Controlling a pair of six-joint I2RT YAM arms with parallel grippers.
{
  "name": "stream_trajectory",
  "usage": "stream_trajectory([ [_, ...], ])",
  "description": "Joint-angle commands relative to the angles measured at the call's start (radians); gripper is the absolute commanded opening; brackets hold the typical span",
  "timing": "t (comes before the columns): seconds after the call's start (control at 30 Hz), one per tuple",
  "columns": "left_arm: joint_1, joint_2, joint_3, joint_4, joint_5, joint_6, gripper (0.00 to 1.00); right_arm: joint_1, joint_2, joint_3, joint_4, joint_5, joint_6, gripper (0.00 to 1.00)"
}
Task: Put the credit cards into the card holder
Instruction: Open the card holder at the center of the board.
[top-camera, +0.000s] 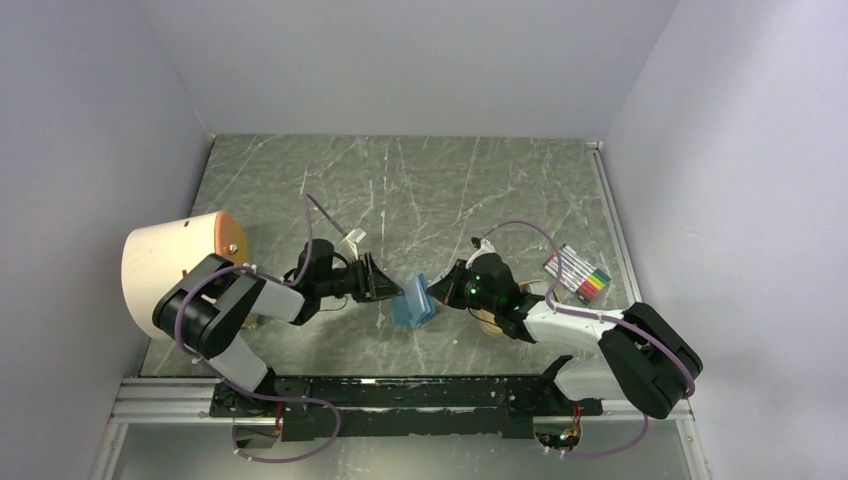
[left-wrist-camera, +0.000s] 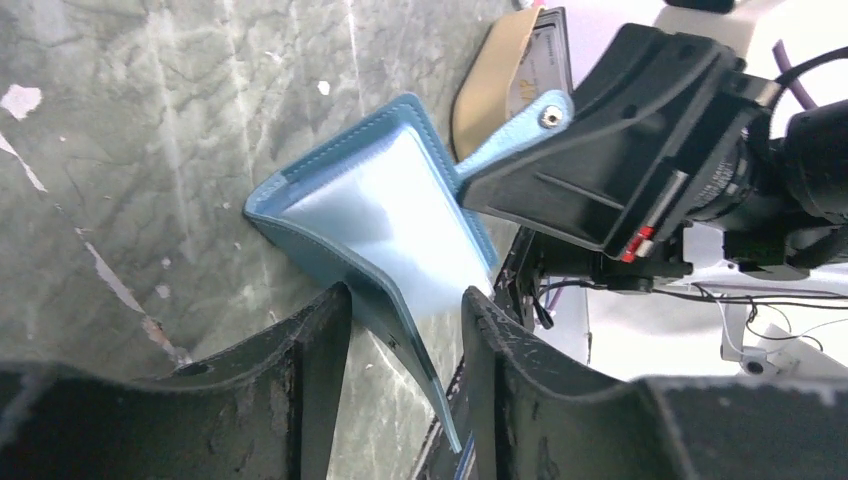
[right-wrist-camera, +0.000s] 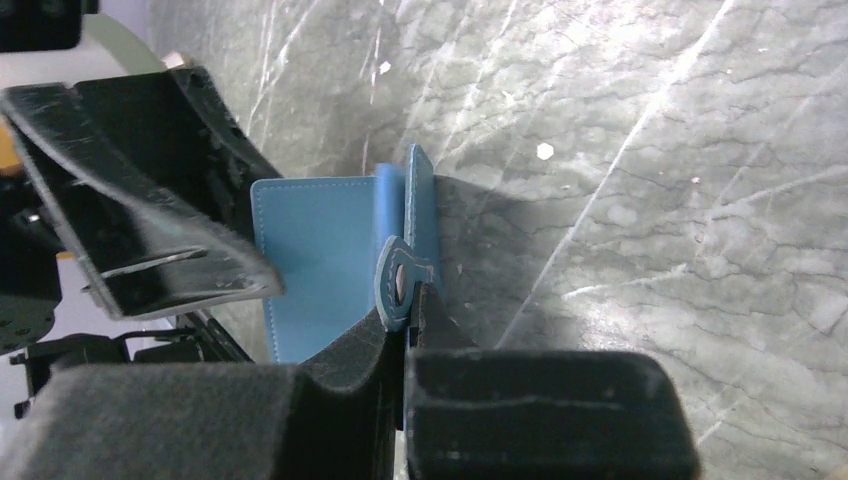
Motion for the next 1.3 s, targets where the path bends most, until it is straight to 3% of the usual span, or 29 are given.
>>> stream_trajectory([
  [0.0, 0.007, -0.066, -0.025, 0.032, 0.015, 0.018, 0.52, 0.004, -0.020, -0.014, -0.023, 0.041, 0.005, 0.00],
  [0.07, 0.007, -0.100, -0.031, -0.049, -0.018, 0.061, 0.54, 0.004, -0.025, -0.008, -0.029, 0.043, 0.002, 0.00],
  [0.23, 0.007, -0.128, -0.036, -0.015, 0.004, 0.056, 0.55, 0.003, -0.060, -0.013, -0.029, 0.045, 0.004, 0.00],
  [0.4, 0.007, -0.082, -0.034, 0.028, 0.033, 0.046, 0.47, 0.007, -0.109, -0.005, -0.056, 0.050, -0.001, 0.00],
  [0.77, 0.007, 0.060, -0.087, 0.426, 0.114, -0.131, 0.55, 0.009, -0.096, -0.001, -0.055, 0.050, 0.005, 0.00],
  [1.03, 0.007, 0.148, -0.102, 0.572, 0.117, -0.200, 0.46, 0.008, -0.053, 0.003, -0.033, 0.036, 0.039, 0.00],
  [1.27, 0.008, 0.168, -0.109, 0.576, 0.107, -0.186, 0.55, 0.013, -0.084, -0.010, -0.015, 0.043, 0.044, 0.00],
])
